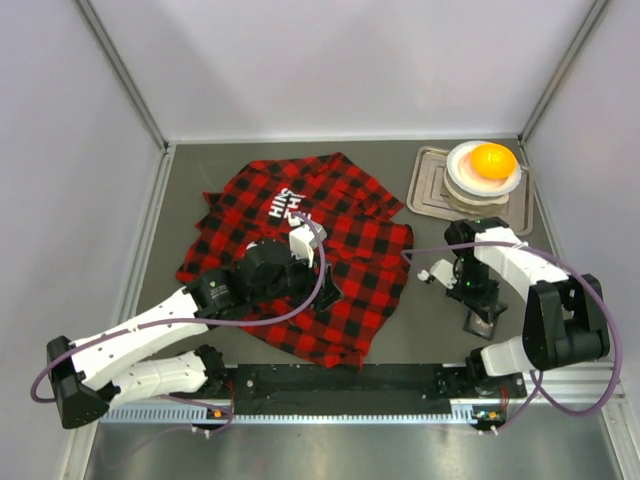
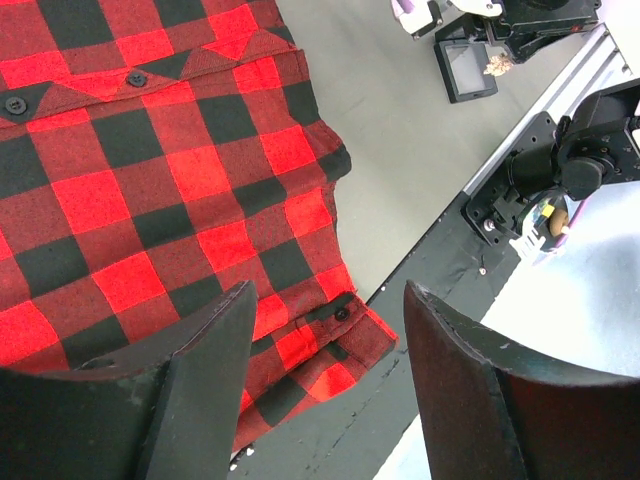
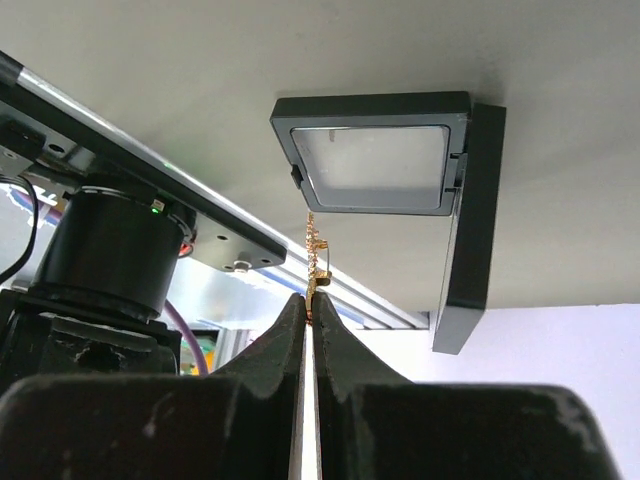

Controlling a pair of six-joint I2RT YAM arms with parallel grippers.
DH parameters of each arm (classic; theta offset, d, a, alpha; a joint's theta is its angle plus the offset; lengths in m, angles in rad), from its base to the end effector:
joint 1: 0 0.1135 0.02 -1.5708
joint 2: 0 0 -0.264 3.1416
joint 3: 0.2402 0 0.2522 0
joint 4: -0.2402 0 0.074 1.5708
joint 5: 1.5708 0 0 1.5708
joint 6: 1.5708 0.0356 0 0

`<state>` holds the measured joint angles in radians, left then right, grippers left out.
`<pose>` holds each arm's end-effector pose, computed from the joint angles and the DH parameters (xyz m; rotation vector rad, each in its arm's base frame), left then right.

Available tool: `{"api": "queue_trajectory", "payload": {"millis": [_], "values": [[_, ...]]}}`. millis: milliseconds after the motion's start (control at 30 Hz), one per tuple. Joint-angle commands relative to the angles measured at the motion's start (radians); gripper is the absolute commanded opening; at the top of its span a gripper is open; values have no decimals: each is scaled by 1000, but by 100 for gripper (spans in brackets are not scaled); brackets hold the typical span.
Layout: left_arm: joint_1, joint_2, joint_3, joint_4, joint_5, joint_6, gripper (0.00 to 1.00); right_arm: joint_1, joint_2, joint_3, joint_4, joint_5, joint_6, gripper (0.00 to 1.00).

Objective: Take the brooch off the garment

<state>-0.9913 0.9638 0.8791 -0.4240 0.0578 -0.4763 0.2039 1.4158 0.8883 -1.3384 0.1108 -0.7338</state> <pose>0.1156 -0.1804 0.3160 0.6026 2.1398 -0.9220 0.1862 0.0345 0.1982 1.2986 -2.5122 0.0413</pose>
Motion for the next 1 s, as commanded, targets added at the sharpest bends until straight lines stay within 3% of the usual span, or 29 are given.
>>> {"api": "queue_trajectory", "payload": {"millis": [0,633,967], "values": [[-9,-28,4,16,-15,11,65,26,-17,-25,11,56,-13,0],[-9,-39,-8,25,-12,10,65,279,89,-66,38,188,-18,0],[-9,-51,-14,14,-27,10,65,312,229,-23,56,193,-15,0]]}}
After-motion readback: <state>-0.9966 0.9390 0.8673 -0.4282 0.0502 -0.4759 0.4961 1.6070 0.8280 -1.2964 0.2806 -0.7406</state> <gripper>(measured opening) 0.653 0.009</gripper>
